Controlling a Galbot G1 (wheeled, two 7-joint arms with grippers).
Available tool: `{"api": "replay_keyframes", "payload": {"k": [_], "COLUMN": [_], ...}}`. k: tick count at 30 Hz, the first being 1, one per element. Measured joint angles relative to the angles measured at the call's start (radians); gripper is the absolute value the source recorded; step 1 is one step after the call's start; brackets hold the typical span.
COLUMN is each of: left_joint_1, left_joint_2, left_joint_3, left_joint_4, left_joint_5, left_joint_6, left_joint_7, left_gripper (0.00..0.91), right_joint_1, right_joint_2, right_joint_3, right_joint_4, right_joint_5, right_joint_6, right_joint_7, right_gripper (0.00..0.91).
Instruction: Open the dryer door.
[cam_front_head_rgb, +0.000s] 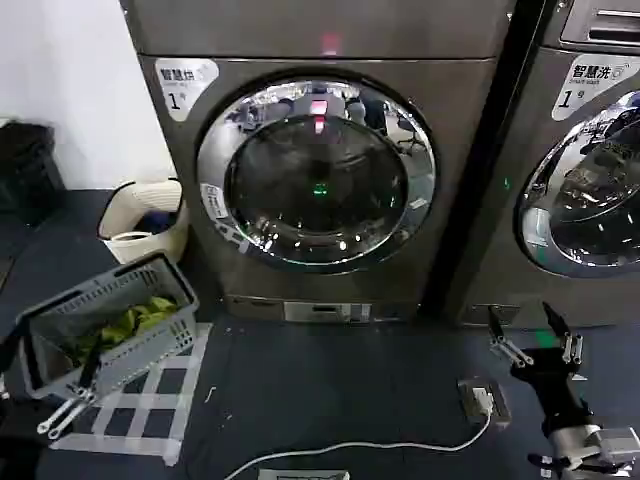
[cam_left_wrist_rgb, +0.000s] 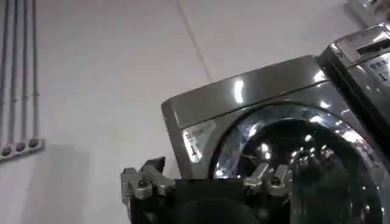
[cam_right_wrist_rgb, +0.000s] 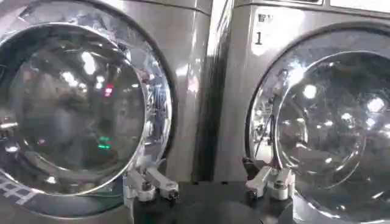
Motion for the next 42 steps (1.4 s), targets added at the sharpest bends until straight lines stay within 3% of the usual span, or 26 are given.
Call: {"api": "replay_keyframes", "payload": {"k": [5,11,21,30,42], "left_joint_1": [0.004,0.012,0.014,0.021,0.040], "left_joint_2": [0.002,0.001,-0.007,-0.024,-0.053], "left_joint_3": [0.011,0.017,0.015,0.009,-0.008], "left_joint_4": [-0.006,-0.015,-0.026,-0.042,-0.057], "left_joint_5": [0.001,0.005,0.016,0.025,0.034], "left_joint_6": [0.001,0.001,0.000,-0.002,-0.018], "left_joint_7": [0.001,0.001,0.002,0.007,0.016], "left_gripper": [0.907,0.907,0.907,0.907,0.907], "right_joint_1": [0.057,0.159,0.434,0.708,0.968], "right_joint_2": [-0.077,-0.203,-0.394,-0.445,-0.411], "right_joint_3": [-0.035,-0.121,-0.337,-0.552,-0.767], "right_joint_4": [-0.035,-0.086,-0.211,-0.329,-0.483], "right_joint_5": [0.087,0.142,0.185,0.210,0.231], "right_joint_6": [0.000,-0.006,-0.020,-0.028,-0.028], "right_joint_7": [0.002,0.005,0.074,0.052,0.044], "right_gripper": [0.907,0.907,0.907,0.907,0.907]}}
